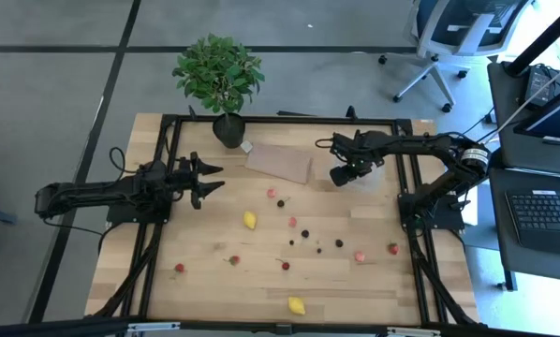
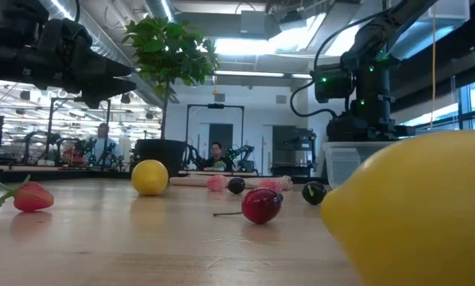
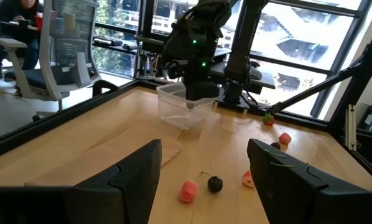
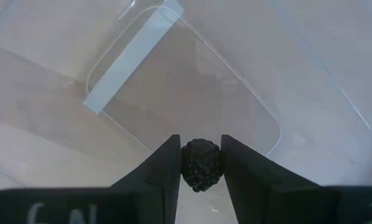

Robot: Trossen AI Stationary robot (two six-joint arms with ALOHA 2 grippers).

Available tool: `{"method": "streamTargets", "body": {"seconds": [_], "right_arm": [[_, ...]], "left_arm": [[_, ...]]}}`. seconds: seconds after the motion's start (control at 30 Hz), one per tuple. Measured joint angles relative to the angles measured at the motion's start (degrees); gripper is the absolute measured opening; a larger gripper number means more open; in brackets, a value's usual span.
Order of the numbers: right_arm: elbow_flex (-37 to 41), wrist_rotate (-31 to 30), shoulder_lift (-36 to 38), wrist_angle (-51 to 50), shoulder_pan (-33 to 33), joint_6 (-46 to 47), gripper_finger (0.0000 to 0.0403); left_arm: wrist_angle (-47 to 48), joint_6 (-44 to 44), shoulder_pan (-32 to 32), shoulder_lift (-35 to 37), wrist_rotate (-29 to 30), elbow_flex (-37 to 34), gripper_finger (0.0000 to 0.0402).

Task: Pick and placing Produce into tupperware
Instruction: Put the right blackberry into the transparent container, then put the blackberry into the transparent container

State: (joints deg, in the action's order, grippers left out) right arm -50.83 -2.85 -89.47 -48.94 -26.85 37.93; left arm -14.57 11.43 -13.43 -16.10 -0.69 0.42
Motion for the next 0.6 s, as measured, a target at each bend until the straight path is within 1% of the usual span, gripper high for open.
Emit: {"method": "streamTargets", "body": {"seconds": [0.23, 0.5, 0.6], "right_arm": [[0.0, 0.0, 0.0, -0.1, 0.0, 0.8, 0.0133], [-0.2, 0.0, 0.1, -0.4, 0.0, -0.7, 0.0146], [-2.8, 0.0, 1.3, -2.0, 0.0, -0.8, 0.0146]], "left_arm": [[0.0, 0.0, 0.0, 0.0, 0.0, 0.0, 0.0231], [0.0, 0.0, 0.0, 0.0, 0.0, 0.0, 0.0231], [0.0, 0.0, 0.0, 0.0, 0.0, 0.0, 0.0231]]}}
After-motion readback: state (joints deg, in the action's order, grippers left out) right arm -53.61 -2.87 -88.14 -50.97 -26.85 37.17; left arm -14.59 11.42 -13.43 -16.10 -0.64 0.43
